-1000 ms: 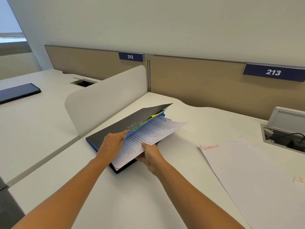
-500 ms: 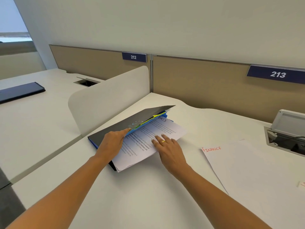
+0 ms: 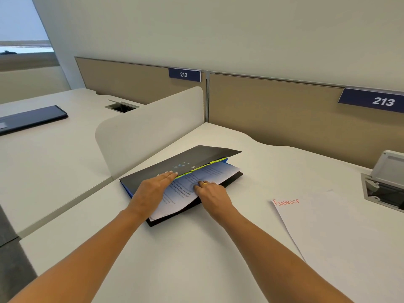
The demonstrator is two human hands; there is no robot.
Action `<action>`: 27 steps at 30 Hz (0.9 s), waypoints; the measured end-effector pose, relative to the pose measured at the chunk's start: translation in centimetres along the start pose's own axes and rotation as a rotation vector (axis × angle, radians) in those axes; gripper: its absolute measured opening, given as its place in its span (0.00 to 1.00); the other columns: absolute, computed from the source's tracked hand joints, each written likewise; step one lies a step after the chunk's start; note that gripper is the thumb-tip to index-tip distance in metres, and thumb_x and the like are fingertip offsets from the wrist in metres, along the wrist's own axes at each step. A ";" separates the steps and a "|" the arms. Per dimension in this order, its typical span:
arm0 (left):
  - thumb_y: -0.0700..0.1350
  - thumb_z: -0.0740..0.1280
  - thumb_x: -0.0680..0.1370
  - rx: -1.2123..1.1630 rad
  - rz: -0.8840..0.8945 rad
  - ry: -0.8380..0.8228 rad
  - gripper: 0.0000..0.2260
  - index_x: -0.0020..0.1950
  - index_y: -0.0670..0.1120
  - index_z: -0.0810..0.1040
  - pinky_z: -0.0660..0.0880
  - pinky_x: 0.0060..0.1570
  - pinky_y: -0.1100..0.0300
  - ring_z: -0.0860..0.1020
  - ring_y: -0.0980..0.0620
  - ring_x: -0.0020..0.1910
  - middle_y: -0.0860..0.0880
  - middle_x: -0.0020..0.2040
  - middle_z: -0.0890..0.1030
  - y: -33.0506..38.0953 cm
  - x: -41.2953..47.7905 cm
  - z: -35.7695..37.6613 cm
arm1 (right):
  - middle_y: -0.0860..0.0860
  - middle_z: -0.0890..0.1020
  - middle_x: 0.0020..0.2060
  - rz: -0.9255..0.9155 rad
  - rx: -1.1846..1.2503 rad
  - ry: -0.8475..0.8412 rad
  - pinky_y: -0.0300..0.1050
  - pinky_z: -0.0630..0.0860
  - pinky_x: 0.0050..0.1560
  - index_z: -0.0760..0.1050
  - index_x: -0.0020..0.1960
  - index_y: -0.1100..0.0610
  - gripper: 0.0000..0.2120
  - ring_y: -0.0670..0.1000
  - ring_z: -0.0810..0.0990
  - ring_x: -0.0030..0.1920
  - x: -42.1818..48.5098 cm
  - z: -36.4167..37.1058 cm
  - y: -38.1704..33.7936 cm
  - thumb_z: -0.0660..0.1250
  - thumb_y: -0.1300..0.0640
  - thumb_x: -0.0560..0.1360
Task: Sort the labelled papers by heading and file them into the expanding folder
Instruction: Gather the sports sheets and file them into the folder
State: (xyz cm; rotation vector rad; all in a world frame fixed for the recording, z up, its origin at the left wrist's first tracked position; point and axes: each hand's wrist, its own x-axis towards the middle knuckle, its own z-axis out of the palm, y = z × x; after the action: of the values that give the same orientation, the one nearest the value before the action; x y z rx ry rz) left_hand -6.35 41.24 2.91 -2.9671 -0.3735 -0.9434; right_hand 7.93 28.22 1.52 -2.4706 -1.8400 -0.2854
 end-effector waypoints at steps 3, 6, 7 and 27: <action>0.19 0.72 0.52 0.017 0.000 -0.003 0.31 0.54 0.34 0.81 0.79 0.40 0.51 0.84 0.43 0.44 0.39 0.48 0.84 0.2 0.2 -0.2 | 0.58 0.75 0.59 0.054 0.031 0.011 0.50 0.72 0.50 0.68 0.65 0.61 0.17 0.59 0.75 0.59 0.6 -0.2 -0.1 0.54 0.68 0.78; 0.19 0.72 0.55 0.006 -0.014 0.003 0.29 0.55 0.34 0.80 0.78 0.42 0.50 0.84 0.42 0.45 0.38 0.50 0.83 0.4 0.3 -0.2 | 0.59 0.75 0.59 0.051 0.038 -0.009 0.50 0.73 0.50 0.68 0.66 0.61 0.17 0.59 0.76 0.58 1.3 -0.2 -0.2 0.56 0.67 0.78; 0.20 0.73 0.56 0.006 -0.014 0.003 0.29 0.56 0.34 0.80 0.78 0.42 0.50 0.83 0.42 0.46 0.38 0.50 0.83 0.4 0.3 -0.2 | 0.59 0.76 0.59 0.045 0.035 -0.017 0.50 0.73 0.51 0.68 0.65 0.62 0.16 0.59 0.76 0.58 1.6 -0.3 -0.3 0.56 0.66 0.78; 0.25 0.77 0.55 0.025 -0.111 -0.014 0.27 0.53 0.36 0.81 0.79 0.38 0.60 0.84 0.45 0.40 0.40 0.46 0.84 2.2 0.2 0.7 | 0.58 0.73 0.61 0.494 0.609 0.211 0.46 0.66 0.63 0.71 0.62 0.64 0.17 0.57 0.66 0.66 2.4 3.2 0.1 0.62 0.59 0.75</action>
State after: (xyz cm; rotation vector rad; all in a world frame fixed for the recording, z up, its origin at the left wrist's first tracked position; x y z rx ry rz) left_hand -5.24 39.18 2.58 -2.9582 -0.5509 -0.9202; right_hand 9.04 30.99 -1.21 -2.2363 -0.9861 0.0402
